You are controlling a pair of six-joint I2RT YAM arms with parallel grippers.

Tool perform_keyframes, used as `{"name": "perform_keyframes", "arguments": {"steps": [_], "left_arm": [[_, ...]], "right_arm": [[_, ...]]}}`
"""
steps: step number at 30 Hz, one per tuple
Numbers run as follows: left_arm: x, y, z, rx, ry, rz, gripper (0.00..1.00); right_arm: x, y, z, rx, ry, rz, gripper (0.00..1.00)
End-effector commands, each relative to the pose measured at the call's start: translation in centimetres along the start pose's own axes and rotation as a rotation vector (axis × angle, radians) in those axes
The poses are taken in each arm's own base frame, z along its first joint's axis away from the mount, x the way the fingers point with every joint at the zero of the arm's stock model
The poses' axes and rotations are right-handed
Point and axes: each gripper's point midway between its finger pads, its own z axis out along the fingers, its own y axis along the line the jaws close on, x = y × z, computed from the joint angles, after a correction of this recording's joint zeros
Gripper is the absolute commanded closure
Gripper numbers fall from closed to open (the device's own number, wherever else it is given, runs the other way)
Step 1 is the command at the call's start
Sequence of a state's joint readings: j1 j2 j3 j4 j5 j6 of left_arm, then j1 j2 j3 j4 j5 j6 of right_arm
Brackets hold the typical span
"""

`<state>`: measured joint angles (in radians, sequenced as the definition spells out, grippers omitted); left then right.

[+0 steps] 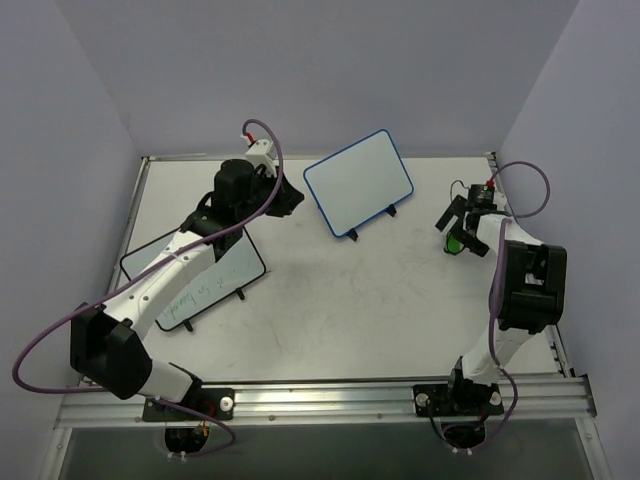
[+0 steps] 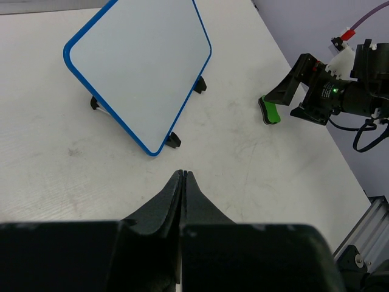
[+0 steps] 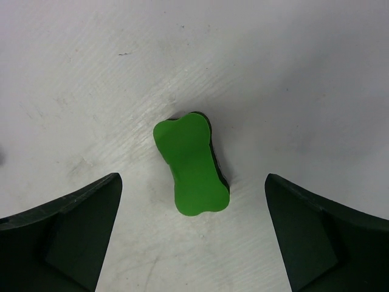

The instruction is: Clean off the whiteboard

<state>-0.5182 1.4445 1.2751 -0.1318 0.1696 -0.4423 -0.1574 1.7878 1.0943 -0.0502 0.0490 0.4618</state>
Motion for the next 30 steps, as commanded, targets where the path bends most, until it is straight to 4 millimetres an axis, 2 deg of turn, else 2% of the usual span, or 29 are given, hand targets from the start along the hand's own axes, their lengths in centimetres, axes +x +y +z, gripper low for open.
{"name": "perform_keyframes", "arguments": {"steps": [1,5,6,8,9,11,14,15,16,17,21,23,26,30], "left_arm": [[-2.5,-2.1,-1.7,0.057,-0.06,0.004,0.96],[-3.2,-3.1,-3.2,0.078,-0.07,-0.005,0.95],[-3.3,-3.6,-4.0,0.098,-0.066,-0.009,0.94],[-3.3,-4.1,-5.0,0.113,-0.065,-0.007,0.93],[-3.7,-4.4,-6.2,0.114,-0.073,-0.004,0.92],[-3.9,-4.6,-7.3,0.111,-0.079,0.01,0.91],[-4.6,-5.1,-9.9,0.104,-0.096,0.036,0.9],[-4.8,-5.3,-10.9,0.103,-0.1,0.043,0.89],[-4.9,-5.3,-11.4,0.097,-0.105,0.047,0.88],[-5.1,-5.4,-12.1,0.095,-0.106,0.05,0.88],[-6.1,-6.1,-14.3,0.1,-0.141,0.068,0.87],[-6.3,-6.1,-14.8,0.093,-0.144,0.073,0.87],[-6.8,-6.4,-15.4,0.095,-0.158,0.08,0.87],[-6.9,-6.5,-15.7,0.099,-0.163,0.084,0.87]], "right_arm": [[-3.4,1.0,-4.1,-0.045,-0.115,0.006,0.0],[-5.1,3.3,-8.2,-0.124,-0.197,-0.022,0.0],[-5.9,4.0,-10.1,-0.156,-0.237,-0.031,0.0],[-5.9,6.0,-12.5,-0.208,-0.277,-0.078,0.0],[-6.4,6.7,-14.5,-0.235,-0.313,-0.097,0.0],[-6.3,8.7,-17.4,-0.303,-0.349,-0.14,0.0],[-6.1,10.1,-20.2,-0.399,-0.372,-0.149,0.0],[-6.6,10.3,-22.0,-0.439,-0.413,-0.134,0.0],[-6.0,10.7,-22.4,-0.487,-0.399,-0.138,0.0],[-6.1,10.8,-23.8,-0.517,-0.428,-0.136,0.0],[-6.3,10.4,-26.2,-0.547,-0.476,-0.14,0.0],[-6.7,10.0,-27.5,-0.55,-0.505,-0.143,0.0],[-6.8,9.6,-28.3,-0.549,-0.52,-0.146,0.0],[-6.7,9.2,-28.5,-0.544,-0.529,-0.147,0.0]]}}
